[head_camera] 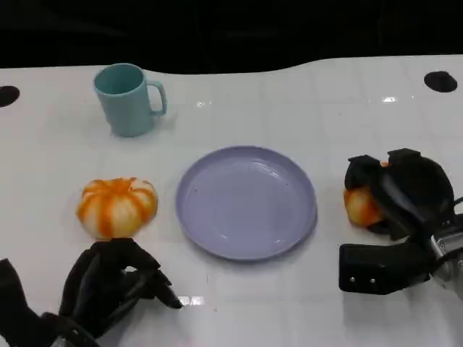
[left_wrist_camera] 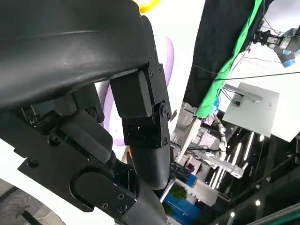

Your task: Grasp the bread from the table and place it into the plate.

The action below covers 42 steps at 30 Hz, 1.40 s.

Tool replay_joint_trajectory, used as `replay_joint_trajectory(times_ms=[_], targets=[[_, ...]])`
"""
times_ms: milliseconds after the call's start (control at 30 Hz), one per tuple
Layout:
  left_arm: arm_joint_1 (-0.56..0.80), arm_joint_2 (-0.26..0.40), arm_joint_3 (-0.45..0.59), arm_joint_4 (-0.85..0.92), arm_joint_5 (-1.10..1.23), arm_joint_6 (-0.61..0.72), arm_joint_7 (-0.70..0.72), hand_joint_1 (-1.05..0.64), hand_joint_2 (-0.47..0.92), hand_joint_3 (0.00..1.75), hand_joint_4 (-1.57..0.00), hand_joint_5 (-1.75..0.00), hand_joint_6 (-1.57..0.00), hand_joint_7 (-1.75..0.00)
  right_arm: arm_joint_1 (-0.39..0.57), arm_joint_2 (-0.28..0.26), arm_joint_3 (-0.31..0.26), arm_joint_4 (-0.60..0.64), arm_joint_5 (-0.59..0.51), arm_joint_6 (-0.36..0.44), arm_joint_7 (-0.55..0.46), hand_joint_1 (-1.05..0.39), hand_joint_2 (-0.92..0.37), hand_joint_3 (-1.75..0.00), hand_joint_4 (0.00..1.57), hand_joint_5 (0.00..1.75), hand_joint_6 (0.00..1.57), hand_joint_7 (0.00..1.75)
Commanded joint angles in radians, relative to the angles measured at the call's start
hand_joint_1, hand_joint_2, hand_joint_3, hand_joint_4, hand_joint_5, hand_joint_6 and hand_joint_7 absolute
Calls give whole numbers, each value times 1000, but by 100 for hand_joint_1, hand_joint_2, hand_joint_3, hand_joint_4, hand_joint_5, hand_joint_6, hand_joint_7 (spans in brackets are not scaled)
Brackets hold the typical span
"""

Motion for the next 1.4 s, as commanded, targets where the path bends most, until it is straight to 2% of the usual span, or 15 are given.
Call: replay_joint_trajectory(times_ms=[33, 100, 200, 400, 567, 600, 633, 767, 967, 1100, 1333, 1400], targets=[[10, 12, 1, -7, 4, 0, 11, -105, 60, 0, -157, -58, -157, -34, -6, -4, -18, 3, 20, -8, -23, -11, -43, -86, 94, 175, 84, 148], [9, 12, 2, -6, 4, 1, 13, -105, 60, 0, -157, -58, -157, -34, -7, -4, -23, -3, 24, -27, -44, -10, -44, -83, 94, 175, 87, 145], [10, 12, 0, -9, 6, 1, 15, -105, 60, 0, -157, -58, -157, -35, -10, -1, -35, -9, 40, -55, -66, -6, -38, -91, 97, 175, 88, 149], [11, 11, 0, -11, 4, 7, 13, -105, 60, 0, -157, -58, -157, -35, -25, 8, -60, -35, 59, -88, -73, -7, -43, -89, 98, 175, 86, 151], [13, 9, -1, -14, 5, 5, 15, -105, 60, 0, -157, -58, -157, -35, -36, 15, -79, -68, 76, -144, -88, -10, -30, -123, 100, 175, 85, 159], [13, 9, -2, -14, 6, 4, 15, -105, 60, 0, -157, -58, -157, -35, -37, 16, -82, -71, 79, -153, -90, -10, -29, -126, 100, 175, 84, 161], [14, 9, -2, -15, 7, 5, 17, -105, 60, 0, -157, -58, -157, -35, -39, 18, -84, -80, 78, -157, -89, -16, -32, -127, 99, 175, 79, 167], [11, 12, -3, -8, 7, 1, 8, -105, 60, 0, -157, -58, -157, -35, -50, 31, -87, -124, 71, -210, -101, -8, -23, -139, 102, 175, 79, 174], [13, 11, -4, -9, 8, 0, 6, -105, 60, 0, -157, -58, -157, -34, -65, 55, -86, -160, 66, -244, -78, -10, -23, -143, 103, 175, 79, 174], [16, 11, -6, -12, 13, -8, 11, -105, 60, 0, -157, -58, -157, -34, -73, 73, -93, -177, 85, -275, -14, -10, -23, -145, 103, 175, 82, 172], [20, 9, -8, -19, 14, -9, 15, -105, 61, 1, -157, -58, -157, -35, -98, 113, -74, -176, 60, -275, 26, -13, -22, -143, 102, 175, 78, 175], [20, 7, -6, -19, 12, -6, 15, -105, 61, 0, -157, -58, -157, -35, -109, 122, -65, -172, 50, -267, 44, -15, -28, -136, 101, 175, 88, 136]])
